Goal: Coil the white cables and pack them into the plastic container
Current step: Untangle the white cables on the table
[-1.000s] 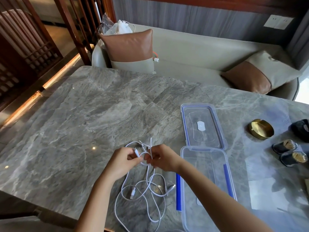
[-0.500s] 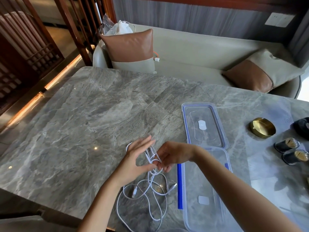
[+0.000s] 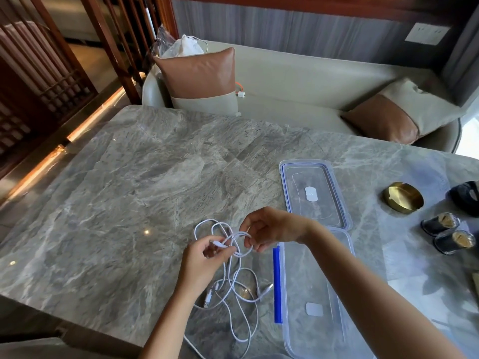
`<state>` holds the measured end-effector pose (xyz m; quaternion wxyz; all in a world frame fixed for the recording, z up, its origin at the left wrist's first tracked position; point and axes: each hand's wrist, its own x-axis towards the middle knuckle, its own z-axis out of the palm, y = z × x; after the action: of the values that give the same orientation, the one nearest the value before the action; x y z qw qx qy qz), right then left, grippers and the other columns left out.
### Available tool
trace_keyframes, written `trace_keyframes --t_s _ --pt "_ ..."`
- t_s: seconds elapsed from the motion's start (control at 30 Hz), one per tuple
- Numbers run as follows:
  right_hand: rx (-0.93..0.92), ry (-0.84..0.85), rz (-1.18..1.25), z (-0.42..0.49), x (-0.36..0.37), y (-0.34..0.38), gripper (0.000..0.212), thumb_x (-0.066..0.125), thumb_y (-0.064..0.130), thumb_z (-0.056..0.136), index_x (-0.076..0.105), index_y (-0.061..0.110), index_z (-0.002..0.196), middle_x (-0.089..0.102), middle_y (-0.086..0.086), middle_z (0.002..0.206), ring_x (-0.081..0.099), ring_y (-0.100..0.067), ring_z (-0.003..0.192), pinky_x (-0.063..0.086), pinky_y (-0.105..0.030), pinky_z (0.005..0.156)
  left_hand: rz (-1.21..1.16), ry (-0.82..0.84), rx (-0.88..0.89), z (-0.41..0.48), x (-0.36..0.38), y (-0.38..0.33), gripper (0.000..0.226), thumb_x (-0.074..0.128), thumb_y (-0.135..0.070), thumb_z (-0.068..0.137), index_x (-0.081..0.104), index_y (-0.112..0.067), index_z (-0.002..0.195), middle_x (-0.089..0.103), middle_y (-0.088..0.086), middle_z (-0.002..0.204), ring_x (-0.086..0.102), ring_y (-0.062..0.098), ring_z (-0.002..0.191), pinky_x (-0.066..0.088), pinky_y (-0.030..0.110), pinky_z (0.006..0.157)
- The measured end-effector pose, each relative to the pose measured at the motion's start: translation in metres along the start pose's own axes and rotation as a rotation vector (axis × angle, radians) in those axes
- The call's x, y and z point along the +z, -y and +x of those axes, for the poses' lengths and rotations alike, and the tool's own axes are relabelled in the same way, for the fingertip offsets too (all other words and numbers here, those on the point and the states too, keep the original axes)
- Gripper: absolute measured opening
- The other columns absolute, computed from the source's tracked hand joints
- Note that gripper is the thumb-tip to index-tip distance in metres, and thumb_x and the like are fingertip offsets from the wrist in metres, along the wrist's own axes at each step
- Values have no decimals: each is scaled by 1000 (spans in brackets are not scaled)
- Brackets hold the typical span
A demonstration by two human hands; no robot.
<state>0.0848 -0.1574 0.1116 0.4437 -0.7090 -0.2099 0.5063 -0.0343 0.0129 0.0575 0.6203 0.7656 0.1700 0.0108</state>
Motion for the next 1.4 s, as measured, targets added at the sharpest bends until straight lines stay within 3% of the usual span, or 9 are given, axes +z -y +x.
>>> trace_keyframes --t_s 0.17,0.27,0.57,0.73,0.87,1.1,1.23,1.33,1.4 --pt "-57 -45 138 1 7 -4 24 59 -9 84 55 12 96 64 -12 85 65 -9 67 58 -22 69 -323 -85 -200 -8 9 3 12 71 -22 72 69 -11 69 62 -10 52 52 -3 51 42 9 55" --pt "-78 -77 211 3 11 -7 22 60 -8 84 55 11 94 65 -11 83 64 -13 70 59 -25 71 -436 -61 -247 -10 10 2 17 69 -25 71 71 -8 73 58 -9 52 45 -1 48 38 21 63" --pt "-125 -162 387 4 15 -12 18 62 -5 84 54 8 93 67 -8 83 66 -11 68 58 -24 66 -369 -121 -109 -11 11 -6 18 70 -23 74 70 -4 73 55 -5 51 50 5 52 44 22 65" --pt "-122 -178 468 5 18 -16 21 59 -8 84 54 6 98 64 -9 82 66 -12 69 59 -27 71 -465 -110 -128 -13 14 -11 7 70 -19 72 76 -17 76 70 7 82 67 10 67 54 17 65" --pt "-129 -191 571 6 25 -19 20 58 -7 85 56 9 95 64 -9 85 66 -12 70 58 -29 76 -550 -97 -189 -12 15 -11 11 65 -8 80 75 -14 82 74 4 79 69 13 70 54 17 64" --pt "-146 -282 586 13 35 -18 18 60 -6 84 56 8 95 64 -7 84 65 -16 73 59 -31 77 -617 -169 -207 -13 19 -12 8 68 -15 75 72 -9 78 71 3 69 67 11 63 56 19 62" --pt "-142 -424 419 12 40 -16 12 61 14 89 58 9 79 58 -5 70 61 -7 55 57 -23 57 -595 -284 -173 -9 17 -12 9 64 -7 81 70 -8 75 69 1 59 66 10 59 56 18 61" --pt "40 -161 248 7 49 -19 45 41 44 96 67 10 84 64 -6 72 62 -12 59 56 -25 56 -565 -310 -136 -8 14 -12 7 65 -9 81 70 -7 77 71 4 61 67 10 62 55 18 62" --pt "86 -110 281 11 59 -25 54 32 48 98 66 7 100 69 -7 83 65 -15 70 56 -25 59 -546 -301 -127 -8 15 -11 7 65 -10 82 70 -8 79 72 4 63 68 11 64 55 17 61"
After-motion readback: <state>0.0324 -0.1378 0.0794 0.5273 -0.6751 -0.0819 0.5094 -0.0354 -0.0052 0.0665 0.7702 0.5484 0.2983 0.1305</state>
